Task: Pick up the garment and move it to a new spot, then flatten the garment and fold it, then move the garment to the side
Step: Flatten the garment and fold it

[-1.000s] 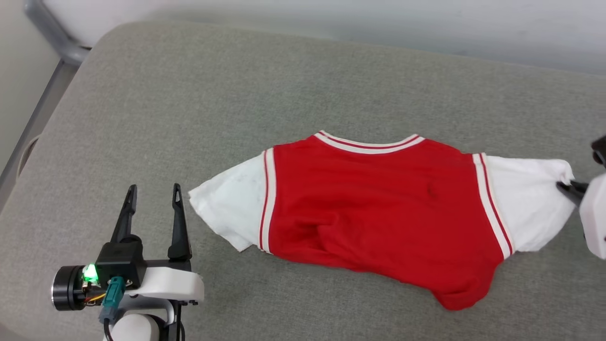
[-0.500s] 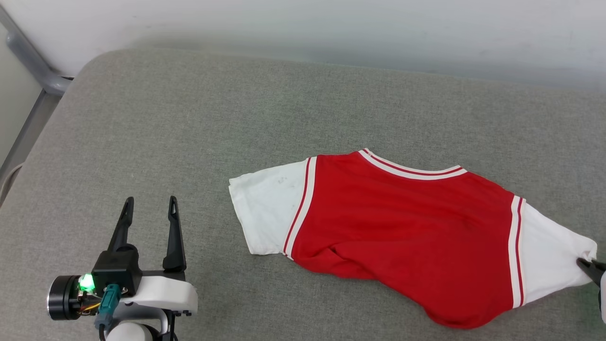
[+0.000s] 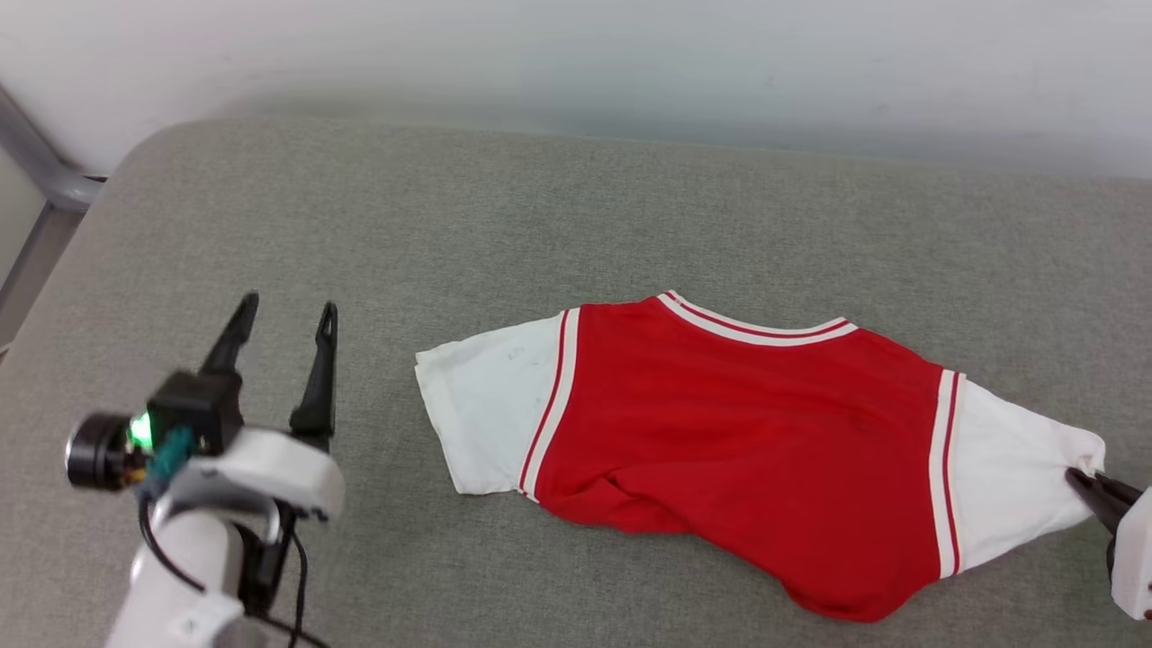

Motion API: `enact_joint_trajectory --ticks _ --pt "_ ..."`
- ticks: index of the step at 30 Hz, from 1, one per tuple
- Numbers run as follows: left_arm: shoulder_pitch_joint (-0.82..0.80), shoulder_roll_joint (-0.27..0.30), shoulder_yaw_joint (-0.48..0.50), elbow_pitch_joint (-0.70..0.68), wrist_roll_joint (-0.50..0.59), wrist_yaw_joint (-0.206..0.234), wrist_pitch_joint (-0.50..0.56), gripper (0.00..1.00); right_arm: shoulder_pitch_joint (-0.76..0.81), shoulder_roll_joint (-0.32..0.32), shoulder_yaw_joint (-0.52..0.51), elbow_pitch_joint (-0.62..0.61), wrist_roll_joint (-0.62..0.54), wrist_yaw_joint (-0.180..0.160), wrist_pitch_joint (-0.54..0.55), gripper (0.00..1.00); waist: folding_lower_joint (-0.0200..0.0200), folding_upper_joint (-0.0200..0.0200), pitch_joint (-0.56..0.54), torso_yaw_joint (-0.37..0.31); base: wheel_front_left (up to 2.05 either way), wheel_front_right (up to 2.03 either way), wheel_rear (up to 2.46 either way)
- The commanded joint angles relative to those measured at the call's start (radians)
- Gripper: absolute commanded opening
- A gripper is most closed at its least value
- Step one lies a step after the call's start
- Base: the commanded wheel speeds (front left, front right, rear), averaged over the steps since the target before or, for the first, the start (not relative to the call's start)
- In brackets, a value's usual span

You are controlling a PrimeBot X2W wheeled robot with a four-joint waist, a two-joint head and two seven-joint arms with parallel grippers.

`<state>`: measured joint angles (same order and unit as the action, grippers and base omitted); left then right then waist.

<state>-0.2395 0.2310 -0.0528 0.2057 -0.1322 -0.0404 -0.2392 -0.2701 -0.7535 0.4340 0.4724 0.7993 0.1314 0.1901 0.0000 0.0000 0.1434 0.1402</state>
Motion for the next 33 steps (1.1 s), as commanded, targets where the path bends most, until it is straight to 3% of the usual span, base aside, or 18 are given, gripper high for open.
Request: enact_joint_trajectory --ticks 1,6,9,14,20,28,33 --pt "-0.044 0.018 -0.005 0.016 -0.012 -0.02 0.028 1.0 0.006 0.008 -0.009 -0.015 -0.013 -0.001 -0.006 0.0 0.0 0.0 0.003 -0.008 0.0 0.0 0.0" --pt "-0.2 0.077 -0.048 0.08 -0.083 -0.076 0.18 1.0 -0.003 0.023 -0.039 -0.074 -0.053 -0.001 0.002 0.0 0.0 0.0 0.024 -0.034 0.0 0.0 0.0" --pt "-0.279 0.102 -0.087 0.13 -0.19 -0.088 0.362 1.0 -0.01 0.032 -0.059 -0.11 -0.076 -0.001 0.012 0.0 0.0 0.0 0.044 -0.051 0.0 0.0 0.0" --pt "-0.392 0.206 -0.257 0.144 -0.352 -0.088 0.679 1.0 -0.02 0.05 -0.089 -0.172 -0.113 -0.001 0.036 0.0 0.0 0.0 0.086 -0.079 0.0 0.0 0.0" --pt "-0.48 0.294 -0.411 0.167 -0.507 -0.089 0.912 1.0 -0.025 0.07 -0.123 -0.228 -0.15 -0.001 0.056 0.0 0.0 0.0 0.135 -0.101 0.0 0.0 0.0" --pt "-0.551 0.34 -0.571 0.251 -0.567 -0.088 1.012 1.0 -0.046 0.087 -0.147 -0.276 -0.184 -0.001 0.083 0.0 0.0 0.0 0.195 -0.124 0.0 0.0 0.0" --pt "-0.556 0.324 -0.654 0.318 -0.617 -0.088 1.028 1.0 -0.061 0.09 -0.157 -0.296 -0.196 -0.001 0.094 0.0 0.0 0.0 0.223 -0.132 0.0 0.0 0.0"
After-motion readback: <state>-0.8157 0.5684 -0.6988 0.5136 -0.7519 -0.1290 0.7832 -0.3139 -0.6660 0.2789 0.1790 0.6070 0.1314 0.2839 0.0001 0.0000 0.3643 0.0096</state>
